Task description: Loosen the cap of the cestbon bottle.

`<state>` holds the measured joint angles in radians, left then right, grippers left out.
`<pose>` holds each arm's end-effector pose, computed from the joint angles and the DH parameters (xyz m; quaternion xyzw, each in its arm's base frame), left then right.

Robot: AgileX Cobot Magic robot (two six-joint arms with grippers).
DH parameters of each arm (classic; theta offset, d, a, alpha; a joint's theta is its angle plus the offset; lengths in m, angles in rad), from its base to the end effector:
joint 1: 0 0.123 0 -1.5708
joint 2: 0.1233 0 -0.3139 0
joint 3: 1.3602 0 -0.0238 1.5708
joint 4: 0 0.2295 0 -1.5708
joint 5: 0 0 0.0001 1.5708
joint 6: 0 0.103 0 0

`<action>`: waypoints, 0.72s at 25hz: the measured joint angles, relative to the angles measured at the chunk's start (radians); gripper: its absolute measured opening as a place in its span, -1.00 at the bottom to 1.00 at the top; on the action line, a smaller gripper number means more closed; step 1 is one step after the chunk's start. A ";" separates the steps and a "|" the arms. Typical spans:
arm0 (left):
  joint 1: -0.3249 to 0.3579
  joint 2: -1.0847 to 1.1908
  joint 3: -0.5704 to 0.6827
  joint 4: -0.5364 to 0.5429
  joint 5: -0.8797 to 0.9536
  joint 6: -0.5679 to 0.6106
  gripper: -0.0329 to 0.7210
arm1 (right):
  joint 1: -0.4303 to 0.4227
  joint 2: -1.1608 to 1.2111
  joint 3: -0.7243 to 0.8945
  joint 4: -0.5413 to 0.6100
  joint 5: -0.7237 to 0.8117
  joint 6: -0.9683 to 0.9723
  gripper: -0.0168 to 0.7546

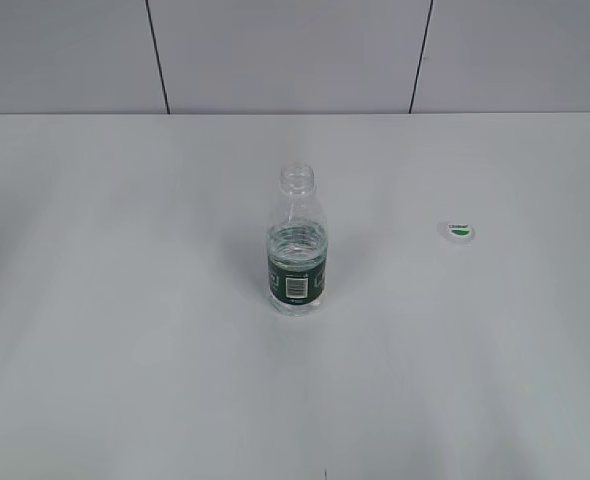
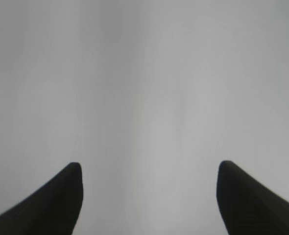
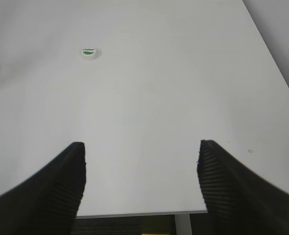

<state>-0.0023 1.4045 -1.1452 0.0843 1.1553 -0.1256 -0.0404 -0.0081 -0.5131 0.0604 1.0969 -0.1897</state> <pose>0.2415 0.0074 0.3211 -0.0489 0.9906 0.0325 0.1237 -0.0460 0.0074 0.2615 -0.0659 0.8542 -0.0292 0.5150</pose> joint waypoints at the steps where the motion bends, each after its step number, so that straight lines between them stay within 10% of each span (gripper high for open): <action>1: 0.000 -0.034 0.023 -0.001 0.008 0.008 0.46 | 0.000 0.000 0.000 0.000 0.000 0.000 0.46; 18: 0.000 -0.955 0.420 -0.116 0.046 0.115 0.45 | 0.000 0.000 0.000 0.000 0.000 0.001 0.46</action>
<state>-0.0023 0.4492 -0.7251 -0.0316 1.2010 -0.0107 -0.0404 -0.0081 -0.5131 0.0604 1.0969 -0.1891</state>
